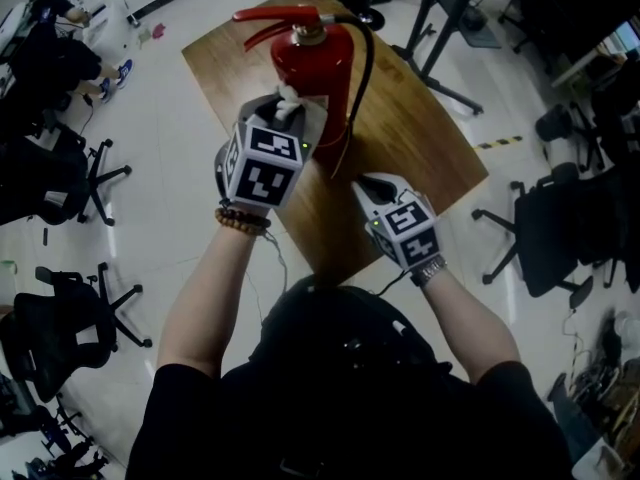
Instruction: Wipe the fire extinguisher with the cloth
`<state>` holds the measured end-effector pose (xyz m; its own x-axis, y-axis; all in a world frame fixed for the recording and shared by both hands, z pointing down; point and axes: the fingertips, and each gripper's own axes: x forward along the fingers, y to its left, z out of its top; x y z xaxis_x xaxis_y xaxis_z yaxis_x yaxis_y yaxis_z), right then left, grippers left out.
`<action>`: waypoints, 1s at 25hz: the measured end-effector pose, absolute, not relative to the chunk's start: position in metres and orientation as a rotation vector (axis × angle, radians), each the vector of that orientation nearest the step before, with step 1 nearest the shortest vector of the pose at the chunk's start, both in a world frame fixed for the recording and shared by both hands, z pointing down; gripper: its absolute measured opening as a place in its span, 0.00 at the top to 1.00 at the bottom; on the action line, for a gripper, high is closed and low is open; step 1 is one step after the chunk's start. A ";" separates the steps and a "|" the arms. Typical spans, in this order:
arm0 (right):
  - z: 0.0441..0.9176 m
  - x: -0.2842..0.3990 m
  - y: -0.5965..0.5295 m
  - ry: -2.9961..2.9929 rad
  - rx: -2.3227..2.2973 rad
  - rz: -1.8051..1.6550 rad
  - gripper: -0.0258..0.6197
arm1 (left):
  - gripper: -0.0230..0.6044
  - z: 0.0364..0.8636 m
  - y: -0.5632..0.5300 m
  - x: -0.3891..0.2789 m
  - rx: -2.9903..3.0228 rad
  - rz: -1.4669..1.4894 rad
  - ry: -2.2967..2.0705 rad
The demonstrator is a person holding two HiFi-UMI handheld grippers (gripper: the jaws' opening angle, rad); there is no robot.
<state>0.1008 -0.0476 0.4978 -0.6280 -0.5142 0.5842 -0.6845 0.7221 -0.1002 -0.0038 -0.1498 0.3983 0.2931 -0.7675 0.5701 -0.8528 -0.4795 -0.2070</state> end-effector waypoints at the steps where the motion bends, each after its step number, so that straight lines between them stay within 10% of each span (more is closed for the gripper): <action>1: 0.498 0.101 -0.049 -2.388 0.918 0.431 0.90 | 0.80 0.405 -0.148 -0.003 2.411 0.942 -1.498; 25: 0.501 0.094 -0.071 -2.237 1.155 0.461 0.90 | 0.80 0.592 -0.149 0.003 2.330 1.110 -1.094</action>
<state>0.0942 -0.0706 0.5007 -0.4619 -0.6246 0.6297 -0.8227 0.5669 -0.0413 0.0026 -0.1494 0.5916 0.3991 -0.4992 0.7691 -0.7619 -0.6472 -0.0247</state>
